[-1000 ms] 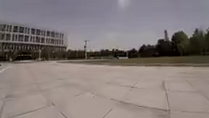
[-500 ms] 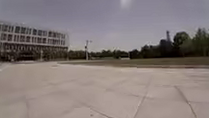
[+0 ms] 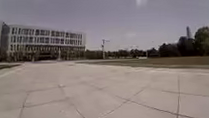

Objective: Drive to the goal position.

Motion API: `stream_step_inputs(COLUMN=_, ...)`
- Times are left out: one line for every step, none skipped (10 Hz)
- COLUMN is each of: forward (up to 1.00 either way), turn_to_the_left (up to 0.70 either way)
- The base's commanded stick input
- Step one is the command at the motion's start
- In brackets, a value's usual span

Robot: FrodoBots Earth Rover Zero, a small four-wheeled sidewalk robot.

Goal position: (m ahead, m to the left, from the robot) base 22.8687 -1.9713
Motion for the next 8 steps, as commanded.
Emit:
stream_step_inputs(forward=1.00, turn_to_the_left=0.04)
stream_step_inputs(forward=1.00, turn_to_the_left=0.03)
stream_step_inputs(forward=1.00, turn_to_the_left=0.03)
stream_step_inputs(forward=1.00, turn_to_the_left=0.03)
stream_step_inputs(forward=1.00, turn_to_the_left=0.03)
stream_step_inputs(forward=1.00, turn_to_the_left=0.03)
stream_step_inputs(forward=1.00, turn_to_the_left=0.04)
stream_step_inputs(forward=1.00, turn_to_the_left=0.28)
